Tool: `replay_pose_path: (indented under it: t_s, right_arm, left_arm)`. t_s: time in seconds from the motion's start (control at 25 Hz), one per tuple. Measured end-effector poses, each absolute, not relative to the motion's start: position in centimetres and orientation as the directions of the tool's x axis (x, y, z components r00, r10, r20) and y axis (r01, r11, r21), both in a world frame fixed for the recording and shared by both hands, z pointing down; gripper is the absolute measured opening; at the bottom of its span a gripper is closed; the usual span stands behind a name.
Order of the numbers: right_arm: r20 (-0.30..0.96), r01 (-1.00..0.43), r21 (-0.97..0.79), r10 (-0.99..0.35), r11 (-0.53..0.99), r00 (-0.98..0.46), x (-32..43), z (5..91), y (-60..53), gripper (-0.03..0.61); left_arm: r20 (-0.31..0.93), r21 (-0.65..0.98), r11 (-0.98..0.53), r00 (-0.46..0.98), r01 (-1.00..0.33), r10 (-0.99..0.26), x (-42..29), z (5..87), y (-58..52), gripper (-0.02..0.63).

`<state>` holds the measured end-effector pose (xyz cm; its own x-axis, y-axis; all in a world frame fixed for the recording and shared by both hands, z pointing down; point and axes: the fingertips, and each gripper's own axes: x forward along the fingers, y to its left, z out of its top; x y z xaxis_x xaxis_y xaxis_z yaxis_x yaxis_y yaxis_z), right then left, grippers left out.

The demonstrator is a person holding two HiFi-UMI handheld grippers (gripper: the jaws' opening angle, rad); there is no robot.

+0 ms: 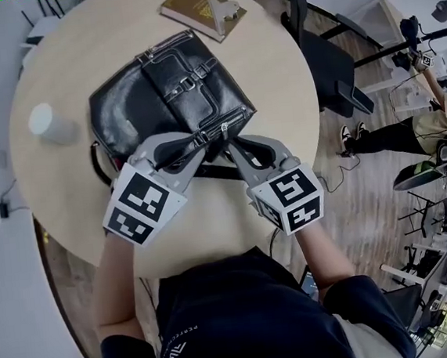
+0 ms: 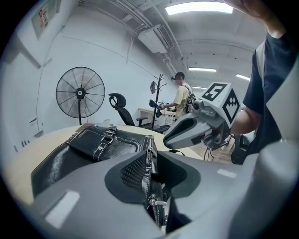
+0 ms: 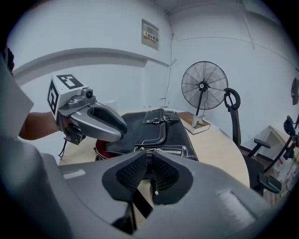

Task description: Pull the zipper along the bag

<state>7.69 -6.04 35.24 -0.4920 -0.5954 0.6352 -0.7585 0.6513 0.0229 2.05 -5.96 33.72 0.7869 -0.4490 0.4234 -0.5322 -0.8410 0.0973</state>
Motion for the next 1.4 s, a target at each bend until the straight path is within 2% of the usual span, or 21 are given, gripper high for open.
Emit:
replay_pose_path:
  t_s: [0.32,0.52,1.08,1.4]
  right_arm:
    - [0.598,-0.74,-0.008,-0.59,0.672,-0.542,8.9,34.1,-5.0,0.032]
    - [0.571,-0.742,-0.014,-0.604,0.67,-0.556,10.0,33.5,-4.9,0.005]
    - [0.502,-0.774,-0.055,-0.652,0.631,-0.567,13.2,32.1,-5.2,0.002]
    - [0.485,-0.785,-0.097,-0.66,0.612,-0.574,13.7,32.1,-5.3,0.002]
  left_arm:
    - [0.414,0.106,-0.745,0.71,-0.659,-0.57,3.1,32.1,-5.6,0.047]
    - [0.413,0.107,-0.667,0.644,-0.737,-0.644,2.3,31.7,-5.3,0.017]
    - [0.41,0.147,-0.455,0.473,-0.878,-0.78,-2.1,31.9,-4.4,0.015]
    - [0.415,0.171,-0.42,0.452,-0.891,-0.79,-2.6,32.4,-3.6,0.015]
